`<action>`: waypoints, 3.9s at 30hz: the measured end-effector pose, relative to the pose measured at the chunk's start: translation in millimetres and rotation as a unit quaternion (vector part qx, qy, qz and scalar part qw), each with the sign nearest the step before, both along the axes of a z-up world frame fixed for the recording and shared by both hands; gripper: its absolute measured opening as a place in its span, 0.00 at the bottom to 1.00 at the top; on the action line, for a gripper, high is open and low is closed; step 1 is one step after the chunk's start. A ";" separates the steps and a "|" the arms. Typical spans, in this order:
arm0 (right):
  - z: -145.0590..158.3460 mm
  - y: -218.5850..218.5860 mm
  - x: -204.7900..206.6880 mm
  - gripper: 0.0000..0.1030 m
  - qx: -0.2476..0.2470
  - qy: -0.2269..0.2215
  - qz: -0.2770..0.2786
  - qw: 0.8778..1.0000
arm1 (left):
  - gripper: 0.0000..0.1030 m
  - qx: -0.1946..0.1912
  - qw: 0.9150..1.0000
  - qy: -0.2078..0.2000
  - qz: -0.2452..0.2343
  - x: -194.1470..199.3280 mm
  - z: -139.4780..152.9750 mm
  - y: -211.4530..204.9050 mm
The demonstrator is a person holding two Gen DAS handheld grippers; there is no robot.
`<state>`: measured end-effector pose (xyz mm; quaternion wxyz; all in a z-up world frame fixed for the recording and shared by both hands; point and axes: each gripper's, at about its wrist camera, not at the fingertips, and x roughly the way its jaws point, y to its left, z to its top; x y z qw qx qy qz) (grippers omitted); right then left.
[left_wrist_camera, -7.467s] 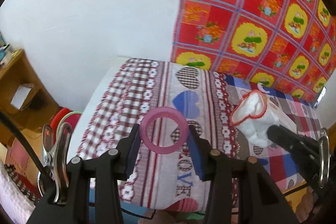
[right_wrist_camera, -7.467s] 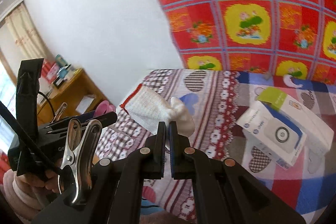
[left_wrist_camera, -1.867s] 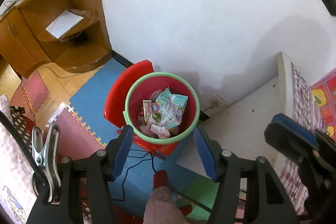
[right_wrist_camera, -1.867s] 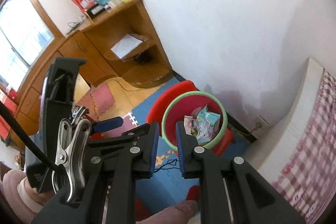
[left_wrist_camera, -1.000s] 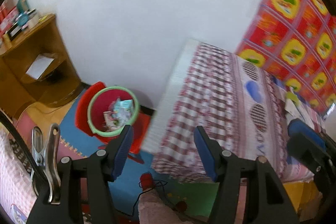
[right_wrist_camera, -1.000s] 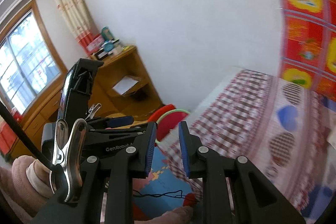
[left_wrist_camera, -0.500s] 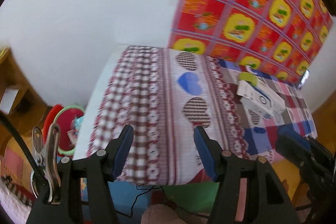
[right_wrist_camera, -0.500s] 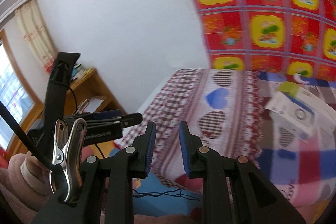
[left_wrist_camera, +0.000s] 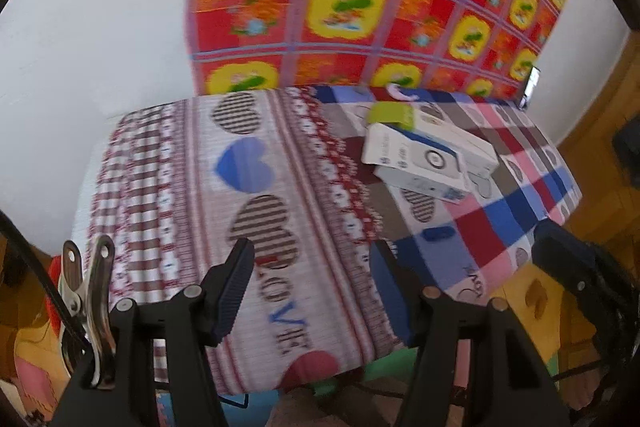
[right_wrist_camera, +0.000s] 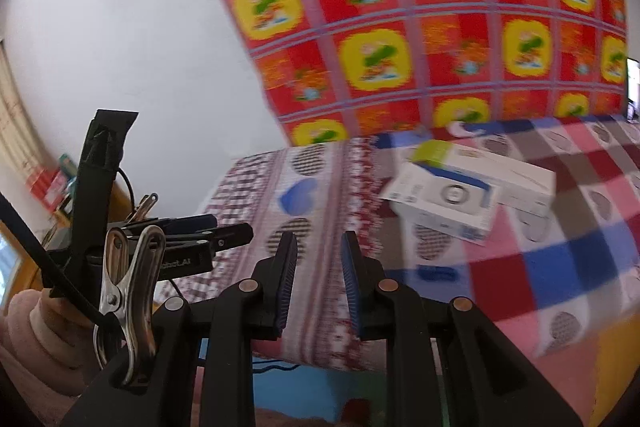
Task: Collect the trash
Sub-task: 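Move both open tools away from the bucket back toward the bed, then reach the left tool down to the blue stick on the bed, then close the left tool on the blue stick and lift it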
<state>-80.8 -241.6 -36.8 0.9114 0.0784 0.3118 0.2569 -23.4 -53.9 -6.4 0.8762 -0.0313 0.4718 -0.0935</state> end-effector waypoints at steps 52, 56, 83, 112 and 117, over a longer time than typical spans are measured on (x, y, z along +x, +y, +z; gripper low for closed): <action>-64.5 -192.8 85.0 0.23 -0.037 0.066 0.019 0.997 | 0.58 0.074 0.991 0.103 0.040 69.6 -115.9 -190.7; -63.9 -193.1 85.0 0.23 -0.036 0.064 0.017 0.997 | 0.51 0.070 0.991 0.099 0.047 67.0 -114.6 -188.6; -11.1 -130.9 110.8 0.23 0.009 0.040 0.038 0.998 | 0.51 0.032 0.992 0.015 0.121 47.4 -6.1 -89.5; -50.0 23.0 299.3 0.34 -0.072 0.102 -0.086 0.988 | 0.51 -0.007 0.987 0.041 0.152 108.8 -50.1 83.9; -69.9 35.5 333.1 0.34 -0.107 0.119 -0.106 0.981 | 0.51 -0.011 0.987 0.047 0.154 113.6 -60.9 97.3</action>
